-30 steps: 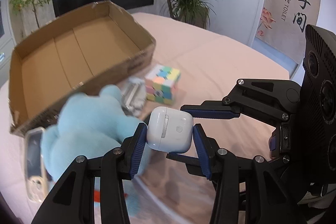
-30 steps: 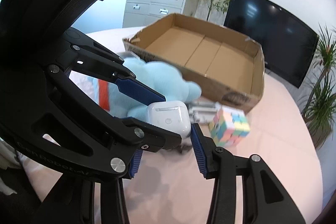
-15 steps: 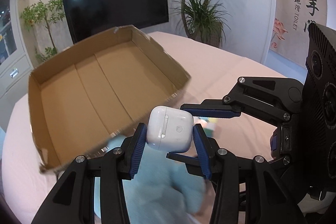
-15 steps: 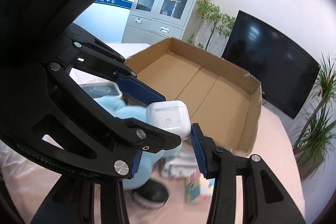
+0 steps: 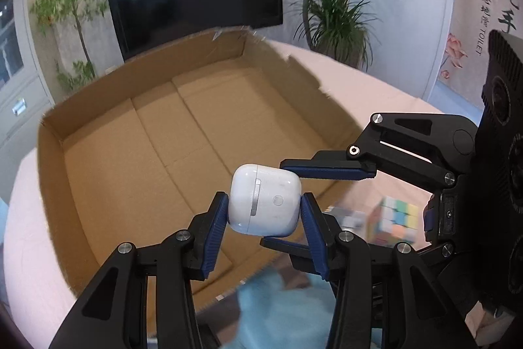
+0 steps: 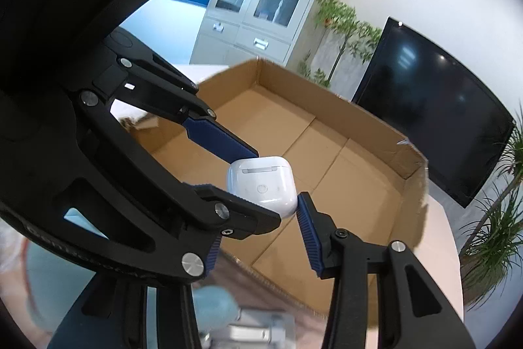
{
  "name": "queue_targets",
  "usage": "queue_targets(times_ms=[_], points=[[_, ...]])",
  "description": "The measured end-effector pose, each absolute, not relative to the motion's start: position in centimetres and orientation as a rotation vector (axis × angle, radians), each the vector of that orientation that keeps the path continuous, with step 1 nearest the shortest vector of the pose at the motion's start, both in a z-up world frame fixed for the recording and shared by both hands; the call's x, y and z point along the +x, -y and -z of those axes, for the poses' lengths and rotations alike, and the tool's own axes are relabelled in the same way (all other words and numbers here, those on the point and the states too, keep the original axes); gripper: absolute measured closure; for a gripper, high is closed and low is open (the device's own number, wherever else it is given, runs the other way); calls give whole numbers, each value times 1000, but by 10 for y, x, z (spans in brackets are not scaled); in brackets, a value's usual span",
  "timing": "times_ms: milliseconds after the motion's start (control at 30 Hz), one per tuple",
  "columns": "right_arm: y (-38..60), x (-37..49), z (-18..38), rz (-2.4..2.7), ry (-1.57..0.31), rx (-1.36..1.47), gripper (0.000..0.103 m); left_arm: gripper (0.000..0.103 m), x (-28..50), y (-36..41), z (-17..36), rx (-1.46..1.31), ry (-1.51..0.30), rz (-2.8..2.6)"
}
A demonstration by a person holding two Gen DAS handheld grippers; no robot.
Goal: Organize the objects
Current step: 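Carry the earbud case over the cardboard box and open the left gripper, then move the left gripper to the blue plush toy and close on it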
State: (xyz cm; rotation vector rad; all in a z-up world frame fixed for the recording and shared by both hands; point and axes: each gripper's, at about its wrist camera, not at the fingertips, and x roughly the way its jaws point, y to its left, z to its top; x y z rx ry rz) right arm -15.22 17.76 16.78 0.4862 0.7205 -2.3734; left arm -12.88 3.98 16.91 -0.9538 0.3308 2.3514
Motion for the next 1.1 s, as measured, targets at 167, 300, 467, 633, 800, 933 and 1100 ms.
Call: queue_targets(times_ms=[167, 300, 467, 633, 800, 933, 1100], points=[[-164, -192, -149, 2332, -743, 582, 62, 60, -172, -34, -140, -1050, -278, -2309], [-153, -220, -137, 2298, -745, 683, 62, 59, -189, -35, -116, -1152, -223, -2276], [-152, -222, -127, 2325, -794, 783, 48, 44, -167, -23, -129, -1125, -227, -2317], [-184, -186, -161, 2385, -613, 741, 44, 33, -117, 16, -152, -1056, -171, -2364], [-223, -131, -153, 2330, -360, 816, 41, 33, -83, 49, -108, -1200, -116, -2306], [-229, -101, -107, 2277, -267, 972, 53, 38, -66, 52, -78, -1236, -86, -2270], [-214, -77, -84, 2252, -247, 1007, 67, 60, -51, 36, -86, -1232, -119, -2251]])
